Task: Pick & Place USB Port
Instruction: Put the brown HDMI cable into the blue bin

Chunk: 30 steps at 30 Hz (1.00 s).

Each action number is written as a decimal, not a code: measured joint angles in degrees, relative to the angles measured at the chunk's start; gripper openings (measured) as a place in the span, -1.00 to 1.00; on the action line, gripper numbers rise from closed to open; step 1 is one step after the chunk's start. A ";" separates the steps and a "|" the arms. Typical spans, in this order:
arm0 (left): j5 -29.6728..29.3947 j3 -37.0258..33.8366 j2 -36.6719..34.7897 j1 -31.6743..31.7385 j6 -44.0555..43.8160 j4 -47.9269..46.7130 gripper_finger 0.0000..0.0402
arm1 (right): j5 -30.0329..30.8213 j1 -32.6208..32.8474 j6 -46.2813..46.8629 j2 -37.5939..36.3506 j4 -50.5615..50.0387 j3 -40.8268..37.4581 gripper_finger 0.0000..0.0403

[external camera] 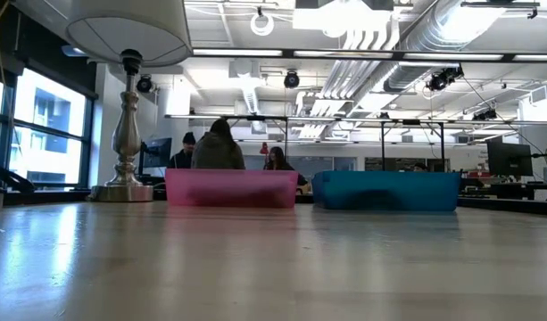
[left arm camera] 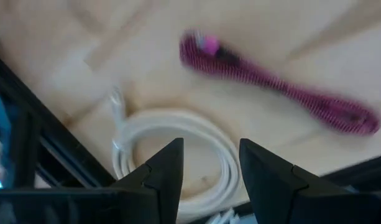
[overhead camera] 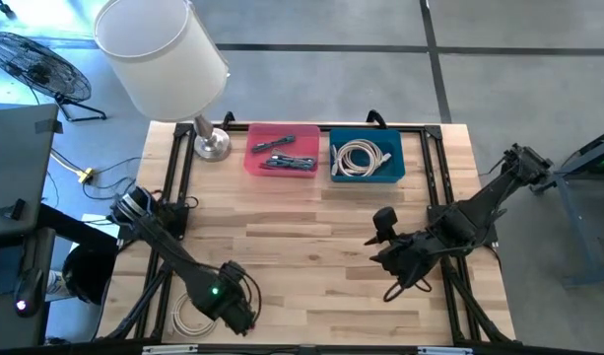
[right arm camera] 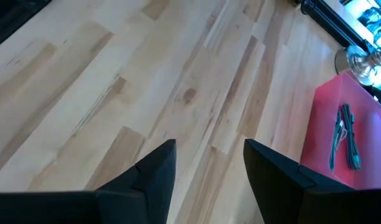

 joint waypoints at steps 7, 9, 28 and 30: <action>6.02 0.04 4.72 -2.22 -1.69 5.79 -0.25 | 0.66 1.83 0.20 0.00 -0.37 0.00 -0.10; 7.21 0.02 5.51 -2.58 -1.71 5.58 -0.25 | 0.66 1.97 0.20 0.00 -0.37 0.00 -0.10; 13.57 0.06 7.65 -4.40 -4.25 9.85 -0.25 | 0.07 1.97 3.04 0.00 -0.33 0.00 -0.10; 13.59 0.15 8.37 -4.40 -4.21 10.74 -0.25 | 0.15 2.28 3.04 0.00 -0.33 0.00 -0.10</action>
